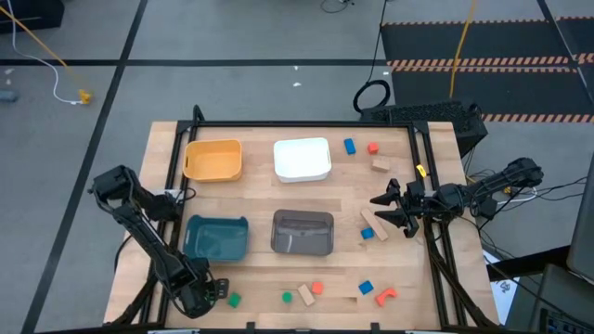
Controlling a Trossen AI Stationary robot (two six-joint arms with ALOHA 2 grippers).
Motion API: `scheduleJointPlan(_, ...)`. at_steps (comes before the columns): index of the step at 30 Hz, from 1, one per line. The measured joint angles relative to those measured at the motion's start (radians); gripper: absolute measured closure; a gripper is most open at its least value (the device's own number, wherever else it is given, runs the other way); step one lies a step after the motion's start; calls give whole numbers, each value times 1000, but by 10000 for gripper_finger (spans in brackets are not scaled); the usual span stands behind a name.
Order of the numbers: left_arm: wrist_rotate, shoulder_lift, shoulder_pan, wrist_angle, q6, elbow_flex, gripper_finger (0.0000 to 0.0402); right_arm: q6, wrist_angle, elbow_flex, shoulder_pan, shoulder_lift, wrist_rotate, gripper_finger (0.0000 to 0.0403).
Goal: Sort & place blocks by color
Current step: Put the left green block into the yellow bin
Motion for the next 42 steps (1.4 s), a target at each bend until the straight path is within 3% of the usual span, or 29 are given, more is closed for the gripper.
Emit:
scheduleJointPlan(8,0,3,3,-17,60,-1,163,0,0,0,0,0,0,195)
scheduleJointPlan(15,14,4,15,-3,74,-3,267,0,0,0,0,0,0,195)
scheduleJointPlan(21,-1,-7,37,50,129,-6,266,0,0,0,0,0,0,195)
scheduleJointPlan(34,-162,-84,54,201,189,-7,266,0,0,0,0,0,0,195)
scheduleJointPlan(42,-316,-90,138,302,412,-6,264,0,0,0,0,0,0,195)
